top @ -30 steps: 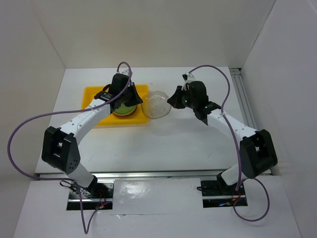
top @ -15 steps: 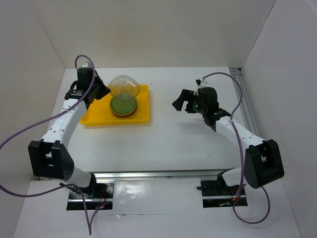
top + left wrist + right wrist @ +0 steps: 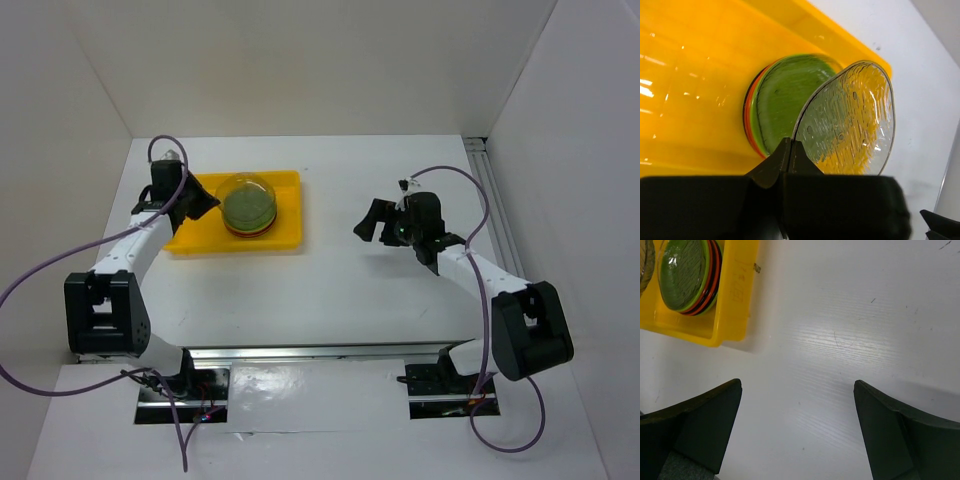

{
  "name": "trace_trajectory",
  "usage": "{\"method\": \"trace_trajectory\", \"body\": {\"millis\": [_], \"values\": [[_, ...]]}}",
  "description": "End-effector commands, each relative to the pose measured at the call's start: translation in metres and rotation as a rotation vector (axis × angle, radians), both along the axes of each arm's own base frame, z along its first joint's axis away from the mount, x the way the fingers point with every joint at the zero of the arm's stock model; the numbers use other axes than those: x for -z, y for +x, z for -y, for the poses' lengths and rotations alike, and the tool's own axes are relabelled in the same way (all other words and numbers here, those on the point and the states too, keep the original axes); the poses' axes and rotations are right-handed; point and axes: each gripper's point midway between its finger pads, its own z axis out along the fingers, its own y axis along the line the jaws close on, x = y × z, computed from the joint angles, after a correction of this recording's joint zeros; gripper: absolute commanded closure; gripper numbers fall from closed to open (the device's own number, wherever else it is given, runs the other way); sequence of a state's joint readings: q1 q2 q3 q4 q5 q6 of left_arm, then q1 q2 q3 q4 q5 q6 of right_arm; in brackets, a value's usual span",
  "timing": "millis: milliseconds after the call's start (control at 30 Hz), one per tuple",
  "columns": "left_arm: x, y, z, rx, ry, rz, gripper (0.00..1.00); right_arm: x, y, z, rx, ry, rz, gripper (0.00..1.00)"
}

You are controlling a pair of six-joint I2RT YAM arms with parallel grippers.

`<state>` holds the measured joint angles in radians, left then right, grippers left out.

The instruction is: Place the plates into the plastic bin on the countertop

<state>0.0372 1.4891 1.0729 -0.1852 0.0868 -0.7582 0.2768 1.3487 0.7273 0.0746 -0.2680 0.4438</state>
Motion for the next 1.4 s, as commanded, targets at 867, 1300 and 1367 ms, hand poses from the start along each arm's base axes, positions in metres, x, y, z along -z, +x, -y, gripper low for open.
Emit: {"method": "trace_trajectory", "body": {"millis": [867,1300,1367], "values": [[-0.020,0.036,0.001,0.107,0.001,0.121,0.00,-0.046,0.007,-0.006,-0.049,0.032,0.155,0.00],[-0.117,-0.100,0.061,0.191,0.149,0.157,0.00,-0.147,-0.028,-0.023,-0.045,-0.071,0.276,0.00],[-0.127,-0.129,0.060,0.216,0.153,0.216,0.00,-0.158,-0.036,-0.017,-0.029,-0.091,0.284,0.00]]}}
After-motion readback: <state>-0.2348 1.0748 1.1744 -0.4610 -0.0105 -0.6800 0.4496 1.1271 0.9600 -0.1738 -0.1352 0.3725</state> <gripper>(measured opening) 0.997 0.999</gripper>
